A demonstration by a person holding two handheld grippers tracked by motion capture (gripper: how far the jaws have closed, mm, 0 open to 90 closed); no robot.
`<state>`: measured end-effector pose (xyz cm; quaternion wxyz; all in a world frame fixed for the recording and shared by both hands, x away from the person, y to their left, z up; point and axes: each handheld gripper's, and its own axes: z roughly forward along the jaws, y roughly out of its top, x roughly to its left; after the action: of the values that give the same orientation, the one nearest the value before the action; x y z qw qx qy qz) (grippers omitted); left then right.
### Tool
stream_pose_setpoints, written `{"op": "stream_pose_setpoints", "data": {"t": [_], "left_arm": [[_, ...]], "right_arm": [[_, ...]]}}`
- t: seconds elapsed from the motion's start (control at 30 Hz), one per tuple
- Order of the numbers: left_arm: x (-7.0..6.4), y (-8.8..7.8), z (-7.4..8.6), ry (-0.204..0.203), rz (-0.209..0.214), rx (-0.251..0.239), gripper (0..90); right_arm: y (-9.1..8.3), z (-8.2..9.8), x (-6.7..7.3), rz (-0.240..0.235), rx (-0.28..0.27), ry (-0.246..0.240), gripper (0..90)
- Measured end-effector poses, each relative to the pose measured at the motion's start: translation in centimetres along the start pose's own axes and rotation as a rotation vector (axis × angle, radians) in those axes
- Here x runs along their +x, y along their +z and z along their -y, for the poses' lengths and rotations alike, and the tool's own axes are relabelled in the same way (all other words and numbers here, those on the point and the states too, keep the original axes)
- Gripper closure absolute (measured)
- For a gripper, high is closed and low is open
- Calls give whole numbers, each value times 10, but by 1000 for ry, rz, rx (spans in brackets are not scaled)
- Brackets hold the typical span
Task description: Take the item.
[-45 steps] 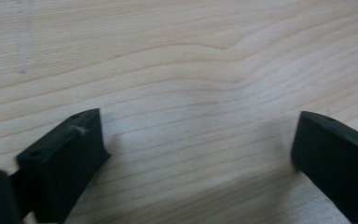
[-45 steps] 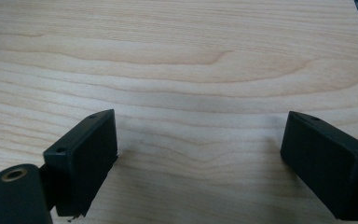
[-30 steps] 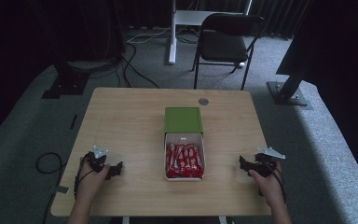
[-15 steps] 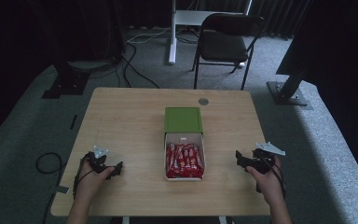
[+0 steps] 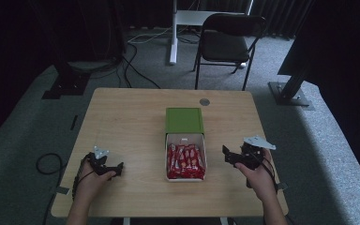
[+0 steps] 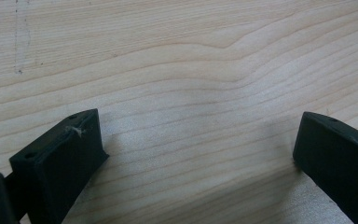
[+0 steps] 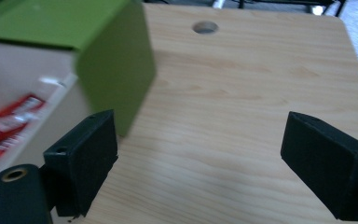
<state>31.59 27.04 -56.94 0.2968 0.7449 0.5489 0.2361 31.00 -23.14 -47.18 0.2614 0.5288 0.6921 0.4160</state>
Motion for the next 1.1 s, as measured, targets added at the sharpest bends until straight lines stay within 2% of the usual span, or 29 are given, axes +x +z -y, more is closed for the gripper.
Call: {"op": "stream_pose_setpoints", "data": {"t": [0.33, 0.43, 0.57, 0.73, 0.87, 1.1], "left_arm": [[0, 0, 0, 0, 0, 0, 22], [0, 0, 0, 0, 0, 0, 23], [0, 0, 0, 0, 0, 0, 23], [0, 0, 0, 0, 0, 0, 22], [0, 0, 0, 0, 0, 0, 23], [0, 0, 0, 3, -1, 1, 23]], "right_arm": [[2, -21, 46, -122, -30, -51, 106], [4, -24, 59, -155, -32, -67, 107], [9, -25, 77, -194, -13, -122, 129], [13, -24, 97, -266, -3, -124, 129], [16, -21, 110, -296, 10, -124, 133], [24, -16, 128, -316, 37, -149, 158]]}}
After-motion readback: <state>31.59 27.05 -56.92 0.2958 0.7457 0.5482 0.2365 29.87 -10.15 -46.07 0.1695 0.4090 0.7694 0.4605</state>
